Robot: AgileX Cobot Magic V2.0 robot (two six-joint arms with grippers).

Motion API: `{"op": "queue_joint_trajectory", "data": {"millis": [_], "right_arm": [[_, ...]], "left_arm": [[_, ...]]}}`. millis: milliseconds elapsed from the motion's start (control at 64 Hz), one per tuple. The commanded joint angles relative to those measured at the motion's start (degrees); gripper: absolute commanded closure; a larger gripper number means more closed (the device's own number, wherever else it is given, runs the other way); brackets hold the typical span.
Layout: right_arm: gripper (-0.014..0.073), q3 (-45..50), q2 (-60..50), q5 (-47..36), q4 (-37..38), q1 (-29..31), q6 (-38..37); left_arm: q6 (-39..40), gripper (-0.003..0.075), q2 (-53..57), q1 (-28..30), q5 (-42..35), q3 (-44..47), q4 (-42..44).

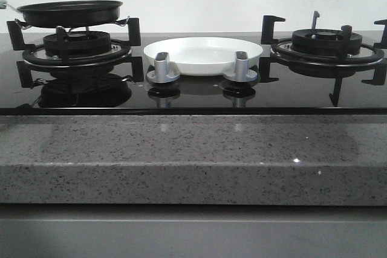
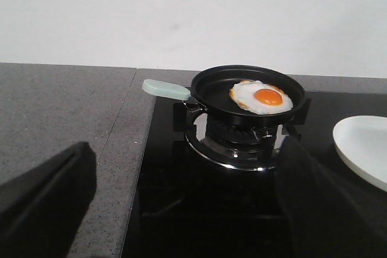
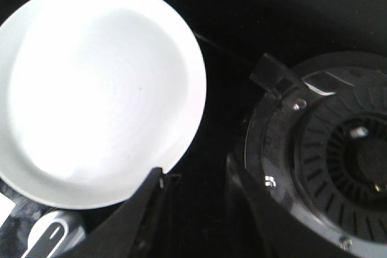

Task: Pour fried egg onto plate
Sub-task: 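Move the right gripper down to the rim of the white plate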

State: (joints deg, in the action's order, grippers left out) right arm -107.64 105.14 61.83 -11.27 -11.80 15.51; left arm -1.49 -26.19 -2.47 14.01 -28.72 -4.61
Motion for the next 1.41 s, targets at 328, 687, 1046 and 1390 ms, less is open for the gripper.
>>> {"op": "queue_joint_trajectory", "data": {"millis": [328, 687, 1046, 1390], "right_arm": [[0.0344, -17.4, 13.0, 8.9, -2.5, -0.1, 4.3], [0.026, -18.4, 17.2, 9.0, -3.0, -0.1, 4.7], [0.0264, -18.7, 18.3, 8.4, -6.1, -0.1, 5.2], [0.0277, -18.7, 18.3, 9.9, -6.5, -0.1, 5.2]], "left_arm": [[0.7, 0.0137, -0.6, -0.4, -5.0, -2.1, -0.3], [0.7, 0.0144, -0.6, -0.4, -5.0, -2.1, -0.3], [0.7, 0.0144, -0.6, -0.4, -5.0, -2.1, -0.3], [0.7, 0.0145, -0.6, -0.4, -5.0, -2.1, -0.3]]}}
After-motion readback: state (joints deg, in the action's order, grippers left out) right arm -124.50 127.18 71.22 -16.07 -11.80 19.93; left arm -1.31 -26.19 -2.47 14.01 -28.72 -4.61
